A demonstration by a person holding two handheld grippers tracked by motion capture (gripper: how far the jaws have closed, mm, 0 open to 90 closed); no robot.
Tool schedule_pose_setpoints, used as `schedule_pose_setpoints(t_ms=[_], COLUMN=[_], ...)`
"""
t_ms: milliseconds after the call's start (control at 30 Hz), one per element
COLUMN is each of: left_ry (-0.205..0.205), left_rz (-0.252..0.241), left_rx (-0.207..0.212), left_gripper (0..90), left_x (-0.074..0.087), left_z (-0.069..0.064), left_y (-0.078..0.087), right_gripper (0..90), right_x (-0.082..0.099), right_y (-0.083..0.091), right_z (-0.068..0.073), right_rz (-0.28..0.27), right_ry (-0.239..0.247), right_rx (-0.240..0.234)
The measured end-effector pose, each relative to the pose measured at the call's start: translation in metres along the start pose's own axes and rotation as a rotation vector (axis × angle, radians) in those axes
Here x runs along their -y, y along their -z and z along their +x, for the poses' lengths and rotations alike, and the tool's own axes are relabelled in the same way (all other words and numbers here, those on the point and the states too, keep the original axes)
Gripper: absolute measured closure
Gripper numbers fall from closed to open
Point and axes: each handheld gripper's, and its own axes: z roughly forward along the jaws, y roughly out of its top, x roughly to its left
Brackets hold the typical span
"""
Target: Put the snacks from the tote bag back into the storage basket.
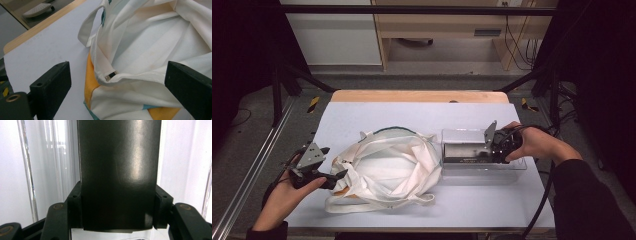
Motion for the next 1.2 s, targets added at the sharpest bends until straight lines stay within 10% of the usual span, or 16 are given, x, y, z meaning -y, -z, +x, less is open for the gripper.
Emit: schedule_pose_setpoints(t_ms=[1200], left_ry=[-0.008], left_rz=[-0.001], left_rx=[0.002], left_gripper=[7.0], left_x=[-0.0018], left_z=[-0.0017], left_y=[0.0002], right_gripper=[42.7], right_x=[0.0015], right_y=[-0.0032], right_z=[-0.0036], right_rz=[0.008], right_ry=[0.011], right_rx=[-0.027])
